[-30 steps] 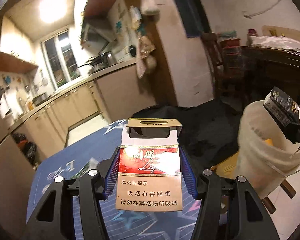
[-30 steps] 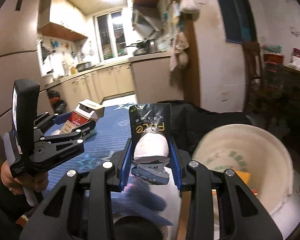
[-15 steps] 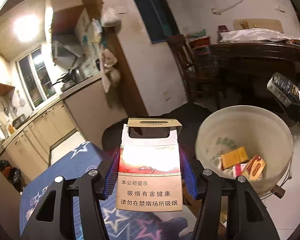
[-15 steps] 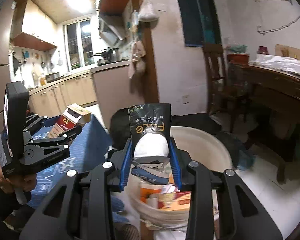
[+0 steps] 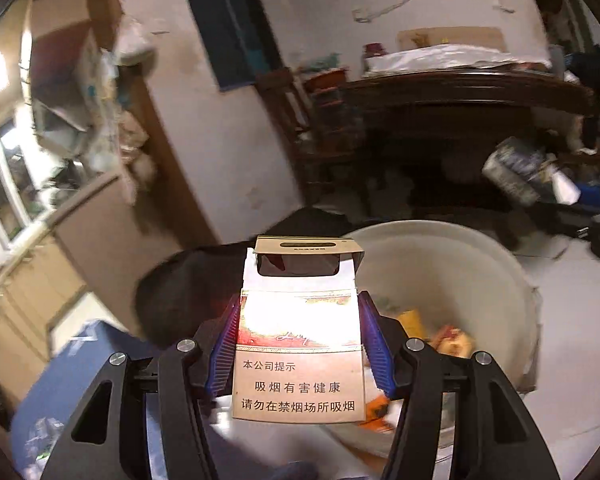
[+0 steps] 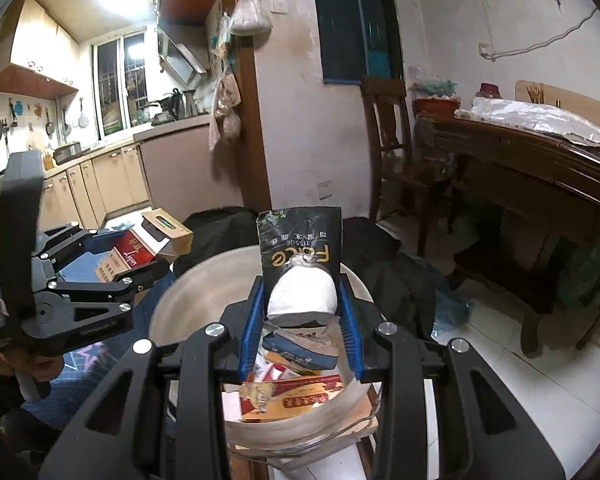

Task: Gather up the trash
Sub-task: 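Carry the Liqun pack and black pouch over the white bucket, then open both grippers to drop the pack and pouch into the bucket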

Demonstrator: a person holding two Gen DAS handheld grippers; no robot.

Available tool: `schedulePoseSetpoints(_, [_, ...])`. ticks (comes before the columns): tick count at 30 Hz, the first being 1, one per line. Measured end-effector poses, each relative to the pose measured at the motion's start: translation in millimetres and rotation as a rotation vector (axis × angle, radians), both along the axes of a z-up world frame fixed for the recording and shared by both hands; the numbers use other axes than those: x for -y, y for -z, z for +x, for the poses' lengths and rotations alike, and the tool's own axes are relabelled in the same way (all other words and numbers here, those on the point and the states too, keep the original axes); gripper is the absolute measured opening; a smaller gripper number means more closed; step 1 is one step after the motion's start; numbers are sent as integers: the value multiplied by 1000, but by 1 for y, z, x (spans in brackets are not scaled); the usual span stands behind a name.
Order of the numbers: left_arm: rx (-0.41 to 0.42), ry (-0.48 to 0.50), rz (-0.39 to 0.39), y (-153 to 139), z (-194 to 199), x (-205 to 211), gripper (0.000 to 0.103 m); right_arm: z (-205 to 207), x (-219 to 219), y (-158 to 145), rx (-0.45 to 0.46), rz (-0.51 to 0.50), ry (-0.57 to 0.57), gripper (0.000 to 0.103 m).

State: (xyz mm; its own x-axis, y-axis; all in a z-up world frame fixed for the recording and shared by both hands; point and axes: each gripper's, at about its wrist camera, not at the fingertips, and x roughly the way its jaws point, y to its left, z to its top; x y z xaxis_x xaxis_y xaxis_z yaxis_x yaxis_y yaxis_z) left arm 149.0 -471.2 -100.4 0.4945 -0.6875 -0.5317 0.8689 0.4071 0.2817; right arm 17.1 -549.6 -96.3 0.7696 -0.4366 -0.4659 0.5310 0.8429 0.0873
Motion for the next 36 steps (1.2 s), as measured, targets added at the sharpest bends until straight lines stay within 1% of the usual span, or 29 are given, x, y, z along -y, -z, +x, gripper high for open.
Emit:
schedulePoseSetpoints(4, [-79,76,-3,6,10,8,58,7,8,11,-34,8,8,33])
schedulePoseSetpoints(8, [-131,129,2,11,18,16,58,13,13,17,-53,12,2,33])
schedulePoseSetpoints(13, [-143,146,0,16,23,25,58,26,19,16,-70,3,-20,34])
schedulePoseSetpoints(15, [-148,153,-14,15,26,25,58,31,24,18,-81,0,-38,36])
schedulePoseSetpoints(16, [-153,159,-19,14,27,24,58,33,25,19,-84,-1,-40,40])
schedulePoseSetpoints(17, [-165,173,-24,13,30,25,60,36,27,20,-87,-3,-34,49])
schedulePoseSetpoints(18, [-173,180,-20,14,30,26,62,36,30,21,-88,1,-35,52])
schedulePoseSetpoints(19, [-170,177,-17,14,32,26,69,37,31,21,-87,2,-36,52])
schedulePoseSetpoints(20, [-161,169,-20,13,32,26,73,38,32,22,-87,5,-37,52])
schedulePoseSetpoints(23, [-168,180,-34,13,36,23,74,37,35,23,-83,12,-33,52])
schedulePoseSetpoints(26, [-162,169,-35,13,36,22,74,34,35,24,-86,13,-30,52])
schedulePoseSetpoints(30, [-179,153,-44,13,38,17,74,35,34,23,-91,14,-27,52])
schedulePoseSetpoints(36, [-185,151,-55,10,36,7,74,38,31,19,-88,19,-36,52])
